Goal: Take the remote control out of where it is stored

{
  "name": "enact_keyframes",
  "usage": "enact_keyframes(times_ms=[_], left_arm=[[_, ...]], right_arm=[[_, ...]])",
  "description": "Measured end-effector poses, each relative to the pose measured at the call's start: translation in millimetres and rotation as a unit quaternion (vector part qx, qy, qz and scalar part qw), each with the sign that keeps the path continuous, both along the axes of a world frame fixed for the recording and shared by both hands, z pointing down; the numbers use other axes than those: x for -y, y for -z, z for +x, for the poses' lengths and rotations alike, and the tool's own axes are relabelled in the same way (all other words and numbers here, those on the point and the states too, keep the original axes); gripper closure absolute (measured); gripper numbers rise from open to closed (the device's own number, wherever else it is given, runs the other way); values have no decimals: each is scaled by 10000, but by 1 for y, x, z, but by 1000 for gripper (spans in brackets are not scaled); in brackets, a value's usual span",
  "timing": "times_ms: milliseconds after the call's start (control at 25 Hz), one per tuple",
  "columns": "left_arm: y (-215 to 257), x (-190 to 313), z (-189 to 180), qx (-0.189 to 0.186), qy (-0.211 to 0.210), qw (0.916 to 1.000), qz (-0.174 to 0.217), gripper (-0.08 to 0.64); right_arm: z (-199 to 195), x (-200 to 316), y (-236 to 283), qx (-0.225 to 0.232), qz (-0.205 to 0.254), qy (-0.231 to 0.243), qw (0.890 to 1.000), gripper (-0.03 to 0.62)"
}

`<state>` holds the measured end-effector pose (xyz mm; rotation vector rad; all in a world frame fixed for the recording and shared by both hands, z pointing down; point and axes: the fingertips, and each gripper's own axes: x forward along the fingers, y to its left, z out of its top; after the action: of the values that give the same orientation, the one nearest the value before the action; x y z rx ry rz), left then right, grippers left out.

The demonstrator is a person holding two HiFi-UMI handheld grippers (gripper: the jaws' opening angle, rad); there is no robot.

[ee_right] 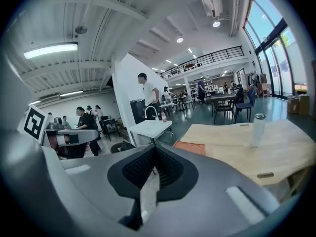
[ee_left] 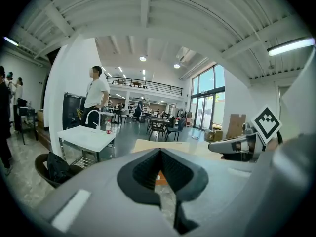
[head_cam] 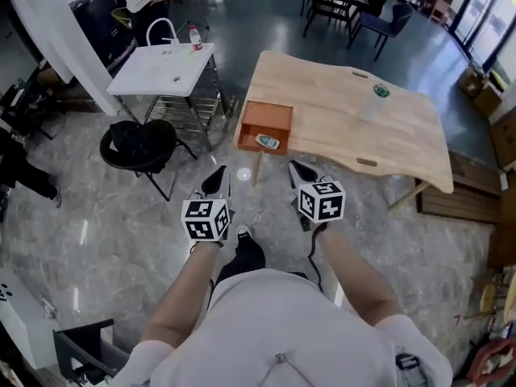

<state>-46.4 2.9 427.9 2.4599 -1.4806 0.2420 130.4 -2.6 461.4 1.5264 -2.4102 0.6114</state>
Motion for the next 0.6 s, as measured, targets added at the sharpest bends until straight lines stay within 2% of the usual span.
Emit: enact_keyframes(times_ms=[320,600], left_arm=[[-5,129,-1,122,-610,9980,-125,560],[-31,198,-13,83,-675,9964,-498,560]], right_arm=[[-33,130,-15,-139,-380,107,9991,565],[-40,196,-51,-298,-860,96,9958,565]])
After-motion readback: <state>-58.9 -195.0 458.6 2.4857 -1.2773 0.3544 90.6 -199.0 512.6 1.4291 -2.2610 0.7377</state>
